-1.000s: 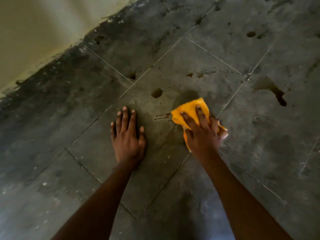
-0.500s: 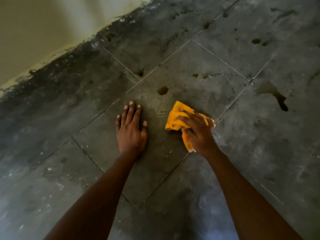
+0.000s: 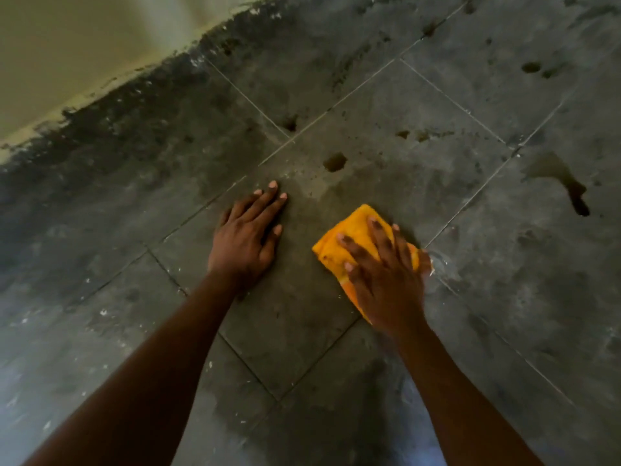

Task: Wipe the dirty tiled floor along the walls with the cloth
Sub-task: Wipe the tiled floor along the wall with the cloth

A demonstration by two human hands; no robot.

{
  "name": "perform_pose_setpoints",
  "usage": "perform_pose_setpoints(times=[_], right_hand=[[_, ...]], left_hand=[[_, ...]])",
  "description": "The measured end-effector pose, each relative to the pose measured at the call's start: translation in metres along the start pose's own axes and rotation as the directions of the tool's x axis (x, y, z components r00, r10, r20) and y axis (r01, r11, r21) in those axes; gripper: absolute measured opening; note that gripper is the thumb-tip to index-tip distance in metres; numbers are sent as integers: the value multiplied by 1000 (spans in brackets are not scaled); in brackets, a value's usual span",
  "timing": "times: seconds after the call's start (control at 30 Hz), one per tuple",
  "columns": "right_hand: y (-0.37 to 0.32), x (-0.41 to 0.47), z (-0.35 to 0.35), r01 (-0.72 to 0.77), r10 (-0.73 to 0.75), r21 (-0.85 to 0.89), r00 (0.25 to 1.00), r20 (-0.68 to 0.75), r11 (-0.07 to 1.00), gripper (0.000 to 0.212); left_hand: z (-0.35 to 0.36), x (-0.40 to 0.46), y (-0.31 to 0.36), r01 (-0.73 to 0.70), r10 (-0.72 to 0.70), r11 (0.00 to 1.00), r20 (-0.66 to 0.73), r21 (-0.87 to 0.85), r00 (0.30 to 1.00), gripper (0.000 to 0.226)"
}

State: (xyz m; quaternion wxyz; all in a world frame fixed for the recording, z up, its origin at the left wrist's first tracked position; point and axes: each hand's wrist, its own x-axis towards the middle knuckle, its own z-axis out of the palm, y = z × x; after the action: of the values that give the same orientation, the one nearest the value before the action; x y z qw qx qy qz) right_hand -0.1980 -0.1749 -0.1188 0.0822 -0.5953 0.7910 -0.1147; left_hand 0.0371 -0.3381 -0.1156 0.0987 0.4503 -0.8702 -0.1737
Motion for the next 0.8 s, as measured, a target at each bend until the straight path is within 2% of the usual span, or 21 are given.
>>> perform_pose_setpoints(times=[0.1, 0.13, 0.17, 0.23, 0.3, 0.33, 0.37, 0.43, 0.5, 0.53, 0.57, 0.63, 0.7, 0.77, 0.8], right_hand=[[-45, 40, 23, -299, 299, 15, 947, -118, 954, 49], [-63, 43, 28, -339, 336, 2, 931, -145, 941, 49], [-77, 38, 32, -319, 311, -25, 937, -158, 948, 49], [-89, 8, 33, -139, 129, -99, 986, -101, 985, 51], [-69, -25, 25, 14, -17, -132, 1000, -23, 991, 52], [-51, -35, 19, 20, -18, -140, 1000, 11, 990, 53], [-32, -37, 12, -27, 33, -148, 999, 36, 989, 55], [-4, -20, 1, -260, 266, -133, 963, 32, 956, 58], [-6, 18, 6, -514, 512, -40, 857, -55, 857, 58], [-20, 38, 12, -587, 586, 8, 806, -78, 809, 61], [-40, 52, 18, -603, 604, 39, 791, -96, 797, 64], [-76, 53, 30, -470, 468, 11, 875, -128, 883, 64], [-83, 15, 32, -203, 200, -78, 979, -48, 976, 60], [-51, -33, 20, -17, 23, -139, 999, 39, 990, 61], [-28, -48, 8, -38, 48, -152, 997, 64, 988, 61]], left_hand=[[4, 1, -2, -11, 11, 1000, -19, -15, 1000, 61], [5, 2, -3, -14, 14, 1000, -33, -21, 999, 61], [5, 2, -4, -14, 13, 1000, -38, -27, 999, 61], [4, 0, -3, -6, 5, 999, -30, -35, 1000, 62], [0, -1, -1, -4, 3, 999, -16, -33, 1000, 62], [-1, -1, 0, -3, 3, 999, -9, -35, 1000, 61], [-2, -1, 0, -1, 1, 999, -6, -36, 1000, 61], [-2, -2, -1, -1, 1, 1000, -7, -26, 1000, 60], [1, 0, -4, -2, 2, 1000, -17, -10, 1000, 60], [4, 0, -4, 0, 0, 1000, -19, -11, 1000, 60], [5, 0, -5, 4, -4, 1000, -22, -12, 1000, 61], [7, -1, -4, 4, -5, 1000, -29, -16, 1000, 61], [5, 0, -4, 0, -1, 1000, -29, -29, 1000, 62], [1, -1, -2, 5, -5, 1000, -9, -31, 1000, 62], [-1, -1, -1, 7, -7, 1000, -2, -26, 1000, 62]])
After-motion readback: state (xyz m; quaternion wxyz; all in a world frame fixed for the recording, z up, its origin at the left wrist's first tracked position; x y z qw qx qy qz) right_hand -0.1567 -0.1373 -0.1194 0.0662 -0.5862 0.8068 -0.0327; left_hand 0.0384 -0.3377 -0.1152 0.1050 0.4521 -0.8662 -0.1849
